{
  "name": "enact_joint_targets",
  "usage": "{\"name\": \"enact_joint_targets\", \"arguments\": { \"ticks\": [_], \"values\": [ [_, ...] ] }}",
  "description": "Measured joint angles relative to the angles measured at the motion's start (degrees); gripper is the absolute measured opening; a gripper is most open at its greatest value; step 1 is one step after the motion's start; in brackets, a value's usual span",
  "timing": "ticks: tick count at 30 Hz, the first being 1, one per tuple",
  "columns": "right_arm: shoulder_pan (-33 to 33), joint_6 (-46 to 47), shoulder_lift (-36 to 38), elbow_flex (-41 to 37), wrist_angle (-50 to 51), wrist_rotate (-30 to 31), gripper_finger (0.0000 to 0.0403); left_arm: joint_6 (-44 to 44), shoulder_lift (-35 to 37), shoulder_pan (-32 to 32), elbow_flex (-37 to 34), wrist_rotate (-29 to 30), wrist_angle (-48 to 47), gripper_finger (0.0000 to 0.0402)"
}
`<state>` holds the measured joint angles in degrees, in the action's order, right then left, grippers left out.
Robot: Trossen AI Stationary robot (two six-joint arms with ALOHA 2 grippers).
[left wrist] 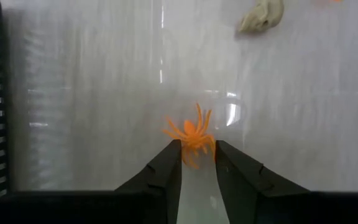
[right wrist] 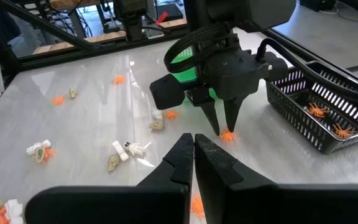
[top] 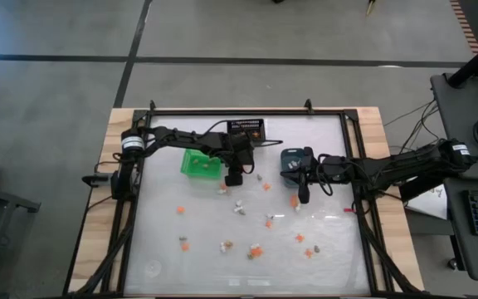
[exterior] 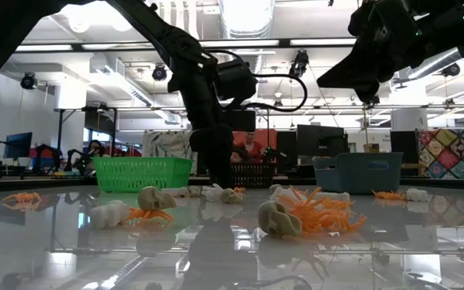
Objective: Sort Halloween decoration
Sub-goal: Put the orange spider toy into the black bin
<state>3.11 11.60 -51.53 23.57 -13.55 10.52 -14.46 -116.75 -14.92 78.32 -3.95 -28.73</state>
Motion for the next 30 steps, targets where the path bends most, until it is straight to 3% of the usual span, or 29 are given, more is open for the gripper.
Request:
{"name": "enact_joint_targets", "arguments": {
  "ticks": [19, 30],
  "values": [
    [-0.01, 0.00, 0.00, -0.02, -0.02, 0.00, 0.0009, -0.02, 4.53, 0.02, 1.23, -0.07, -1.72, 0.0077],
    [0.00, 0.46, 0.00, -0.01, -0.21, 0.00, 0.0009, -7.22, 7.04, -6.94, 14.24, -0.11, -10.97, 0.0077]
  ]
}}
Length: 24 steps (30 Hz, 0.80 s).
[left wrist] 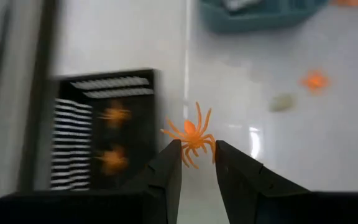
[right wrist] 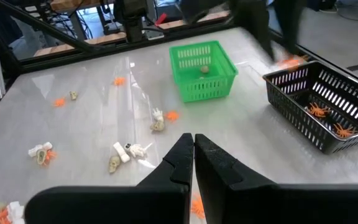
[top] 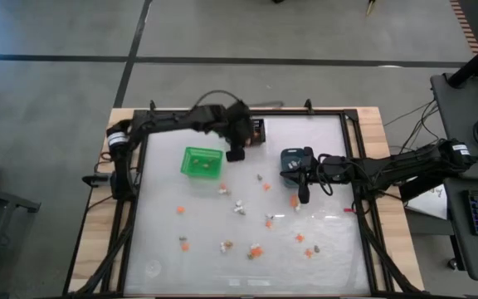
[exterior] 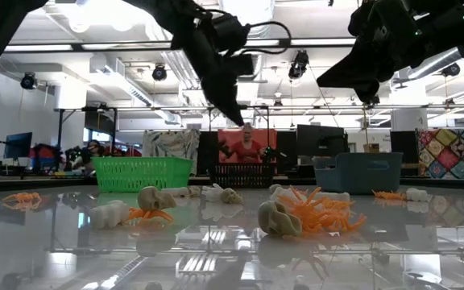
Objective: Sort Halloween decoration
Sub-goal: Put the orange spider toy into the black bin, then put the white skeleton toy into the blue bin
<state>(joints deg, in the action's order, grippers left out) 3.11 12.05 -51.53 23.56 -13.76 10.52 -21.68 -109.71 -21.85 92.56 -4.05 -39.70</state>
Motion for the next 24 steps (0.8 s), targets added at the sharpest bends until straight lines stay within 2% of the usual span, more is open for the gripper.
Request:
{"name": "enact_joint_targets", "arguments": {
  "ticks": [6, 10, 15, 24],
  "values": [
    [0.00, -0.09, 0.00, 0.01, -0.02, 0.00, 0.0009, -5.52, -2.23, -7.38, 1.96, 0.10, -0.72, 0.0077],
    [-0.01, -0.11, 0.00, 0.03, -0.09, 0.00, 0.0009, -4.92, -4.59, -10.18, 1.94, 0.11, -0.53, 0.0077],
    [-0.02, -0.10, 0.00, 0.06, -0.27, 0.00, 0.0009, -2.97, -6.52, -10.91, 2.14, 0.08, -0.77, 0.0082],
    [-0.02, 0.17, 0.00, 1.62, -0.26, 0.00, 0.0009, -1.77, -6.46, -10.77, 3.14, 0.07, -4.01, 0.0131]
  ]
}}
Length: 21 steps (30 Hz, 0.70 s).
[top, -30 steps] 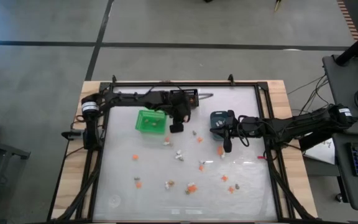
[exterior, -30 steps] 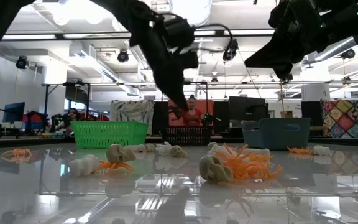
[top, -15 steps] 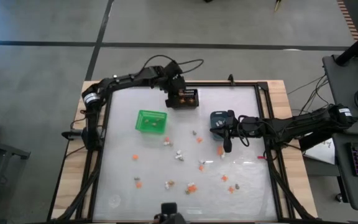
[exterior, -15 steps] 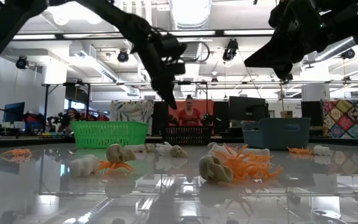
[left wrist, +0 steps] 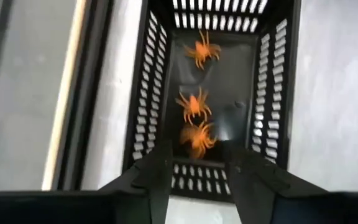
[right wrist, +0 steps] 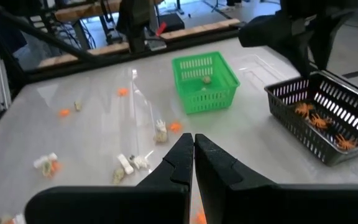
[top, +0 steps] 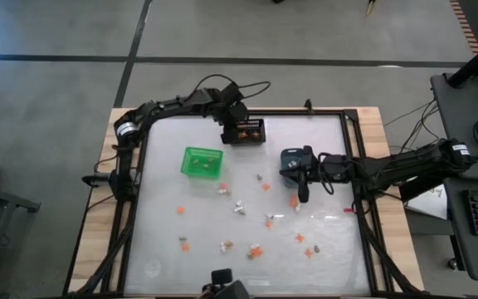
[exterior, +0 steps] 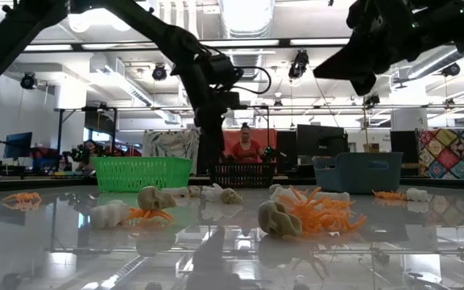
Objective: Sort Halloween decoration
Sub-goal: Put the white skeleton toy into the blue bin
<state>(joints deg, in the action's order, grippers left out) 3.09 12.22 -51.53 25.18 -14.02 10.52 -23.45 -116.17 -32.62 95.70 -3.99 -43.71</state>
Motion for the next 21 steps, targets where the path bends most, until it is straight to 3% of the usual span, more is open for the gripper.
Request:
{"name": "enact_joint_targets", "arguments": {
  "ticks": [6, 13, 21],
  "values": [
    [0.00, 2.03, 0.00, 2.32, 0.23, 0.00, 0.0009, 3.21, 2.66, 1.04, 0.15, -2.29, -3.83, 0.0134],
    [0.00, 13.21, -0.59, 6.91, 6.15, -0.46, 0.0009, 9.81, 11.01, 7.49, -2.65, -4.45, -2.22, 0.0116],
    [1.62, 26.99, -8.73, 13.95, 21.81, -2.40, 0.0009, 15.23, 26.28, 19.44, -18.02, -4.41, 11.95, 0.0101]
  ]
}}
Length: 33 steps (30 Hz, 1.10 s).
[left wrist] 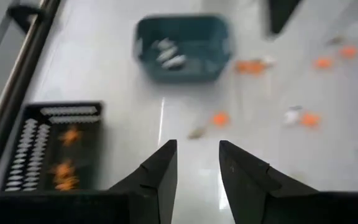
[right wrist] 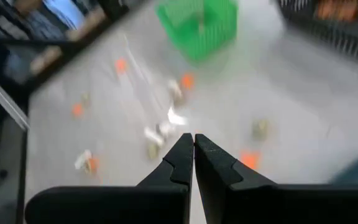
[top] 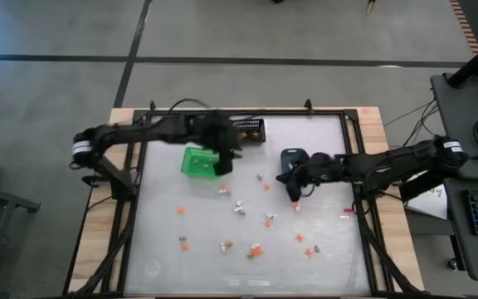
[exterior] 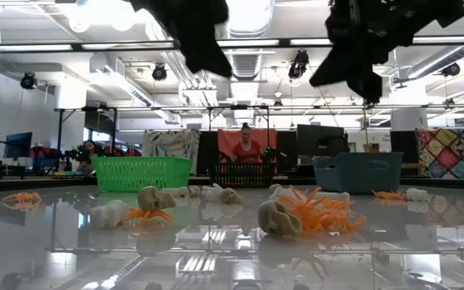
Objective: Sort Halloween decoration
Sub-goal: Put the white skeleton toy into the blue bin
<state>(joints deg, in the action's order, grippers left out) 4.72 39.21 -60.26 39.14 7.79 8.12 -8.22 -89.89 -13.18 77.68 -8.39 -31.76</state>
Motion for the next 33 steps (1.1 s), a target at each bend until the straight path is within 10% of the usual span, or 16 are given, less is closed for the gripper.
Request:
{"name": "enact_joint_targets", "arguments": {
  "ticks": [16, 33],
  "values": [
    [9.39, 13.75, -22.89, 20.87, 30.61, -10.33, 0.0009, 18.66, 29.40, 21.25, -34.96, 10.92, 31.64, 0.0100],
    [16.45, 21.39, -33.37, 26.09, 49.12, -14.17, 0.0009, 25.08, 37.01, 27.53, -46.11, 10.95, 46.87, 0.0100]
  ]
}}
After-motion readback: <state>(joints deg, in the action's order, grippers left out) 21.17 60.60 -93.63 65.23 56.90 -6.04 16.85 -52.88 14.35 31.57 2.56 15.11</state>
